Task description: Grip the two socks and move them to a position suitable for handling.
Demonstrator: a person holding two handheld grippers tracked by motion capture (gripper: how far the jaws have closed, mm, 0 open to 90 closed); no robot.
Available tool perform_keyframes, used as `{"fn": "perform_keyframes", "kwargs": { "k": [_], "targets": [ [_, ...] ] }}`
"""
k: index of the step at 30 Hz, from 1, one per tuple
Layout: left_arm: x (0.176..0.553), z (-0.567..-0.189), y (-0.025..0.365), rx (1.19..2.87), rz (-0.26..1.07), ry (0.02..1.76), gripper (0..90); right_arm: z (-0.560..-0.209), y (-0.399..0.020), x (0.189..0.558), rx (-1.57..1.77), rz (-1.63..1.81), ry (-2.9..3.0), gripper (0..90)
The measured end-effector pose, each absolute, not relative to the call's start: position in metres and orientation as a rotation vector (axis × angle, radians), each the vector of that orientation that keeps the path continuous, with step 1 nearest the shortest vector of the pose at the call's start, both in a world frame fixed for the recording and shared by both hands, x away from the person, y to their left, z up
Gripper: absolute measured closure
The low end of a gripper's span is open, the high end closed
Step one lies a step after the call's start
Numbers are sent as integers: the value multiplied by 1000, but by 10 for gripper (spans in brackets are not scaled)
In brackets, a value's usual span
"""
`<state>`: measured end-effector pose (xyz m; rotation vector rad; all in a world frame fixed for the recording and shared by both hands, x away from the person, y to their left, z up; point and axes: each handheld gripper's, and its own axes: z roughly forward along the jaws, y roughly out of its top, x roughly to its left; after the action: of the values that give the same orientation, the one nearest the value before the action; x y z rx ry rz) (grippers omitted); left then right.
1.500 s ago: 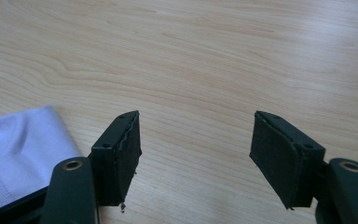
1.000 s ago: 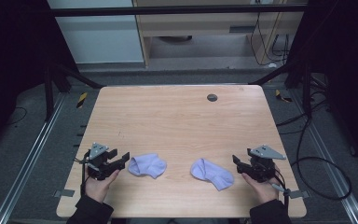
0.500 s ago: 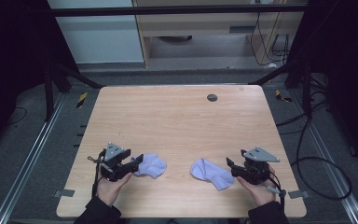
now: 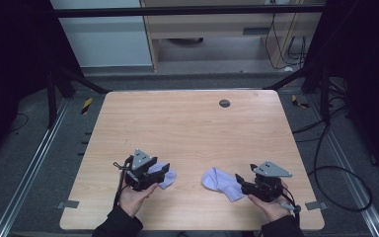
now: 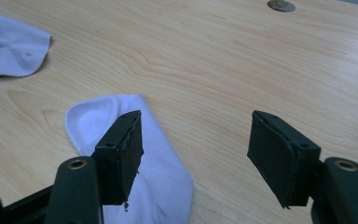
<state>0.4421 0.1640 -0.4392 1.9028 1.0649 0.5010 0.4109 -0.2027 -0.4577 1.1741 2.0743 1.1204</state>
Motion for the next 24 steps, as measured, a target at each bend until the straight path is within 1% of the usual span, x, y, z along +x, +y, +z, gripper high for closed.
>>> {"fn": "perform_keyframes", "kwargs": {
  "k": [7,24],
  "targets": [
    [442,-442,135,1941,478,1017,455,-462,-198,406,1152,1107,2132,376],
    [445,-452,101,2008,471,985,515,-470,-191,404,1126,1092,2227,454]
  ]
}}
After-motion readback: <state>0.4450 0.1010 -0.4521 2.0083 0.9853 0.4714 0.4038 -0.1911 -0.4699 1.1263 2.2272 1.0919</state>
